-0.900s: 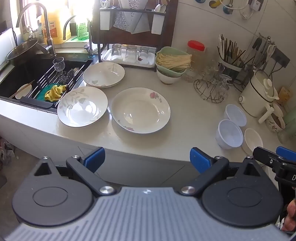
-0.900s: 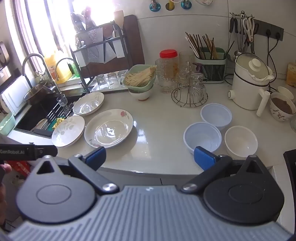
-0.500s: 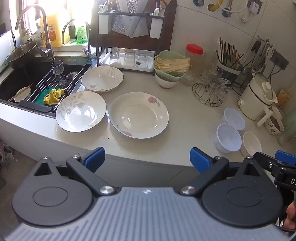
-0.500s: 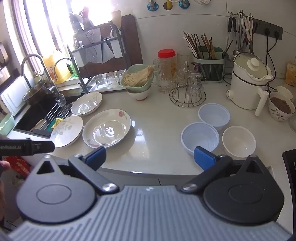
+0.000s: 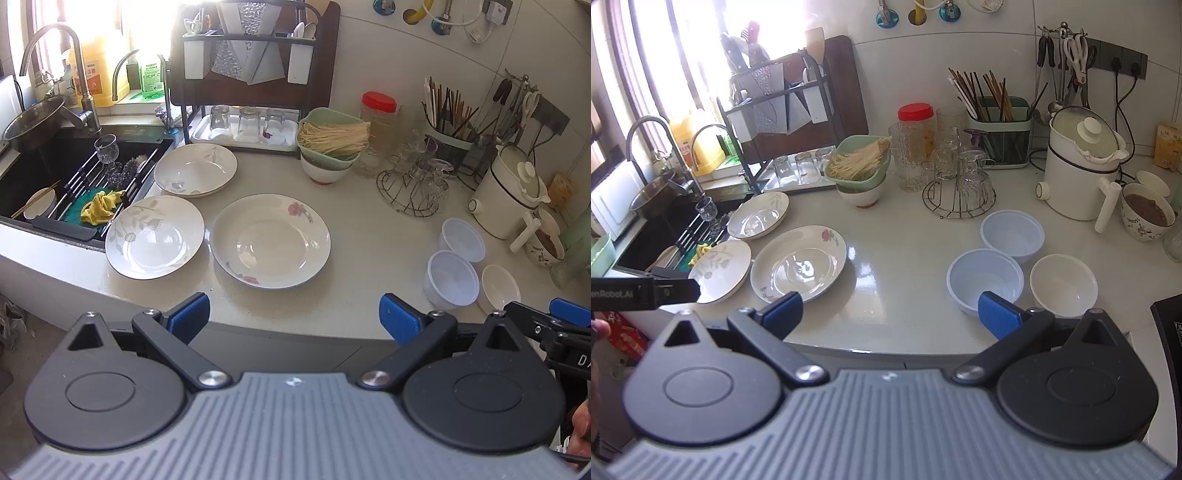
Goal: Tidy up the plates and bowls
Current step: 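Move the left gripper toward the plates on the counter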
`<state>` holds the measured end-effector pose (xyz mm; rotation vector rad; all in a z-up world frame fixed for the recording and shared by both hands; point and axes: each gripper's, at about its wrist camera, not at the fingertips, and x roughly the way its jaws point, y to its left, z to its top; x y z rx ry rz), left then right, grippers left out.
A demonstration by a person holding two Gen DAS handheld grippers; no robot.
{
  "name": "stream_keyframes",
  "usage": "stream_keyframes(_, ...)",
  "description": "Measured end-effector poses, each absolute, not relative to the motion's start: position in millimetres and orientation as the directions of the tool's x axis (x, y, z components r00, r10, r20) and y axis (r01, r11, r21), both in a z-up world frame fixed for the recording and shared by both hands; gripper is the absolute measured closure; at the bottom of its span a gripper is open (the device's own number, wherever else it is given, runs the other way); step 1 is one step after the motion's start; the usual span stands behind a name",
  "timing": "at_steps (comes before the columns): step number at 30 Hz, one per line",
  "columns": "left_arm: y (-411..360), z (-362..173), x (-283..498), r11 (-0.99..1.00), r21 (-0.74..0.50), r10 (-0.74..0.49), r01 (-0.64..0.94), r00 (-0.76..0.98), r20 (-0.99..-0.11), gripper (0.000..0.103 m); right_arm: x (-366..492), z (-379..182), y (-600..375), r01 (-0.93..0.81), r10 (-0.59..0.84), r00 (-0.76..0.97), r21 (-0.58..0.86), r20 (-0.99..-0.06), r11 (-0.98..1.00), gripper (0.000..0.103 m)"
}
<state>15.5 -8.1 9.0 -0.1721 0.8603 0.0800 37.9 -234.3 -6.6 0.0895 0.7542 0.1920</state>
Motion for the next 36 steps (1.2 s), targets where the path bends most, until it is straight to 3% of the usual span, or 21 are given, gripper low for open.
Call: stream_keyframes(36, -19, 7, 25, 0.988, -0.115, -0.021, -0.1, 0.659, -0.752, 0.003, 38, -10, -242, -0.108, 0.185, 0.731, 0.155, -0.657, 0.982, 0.0)
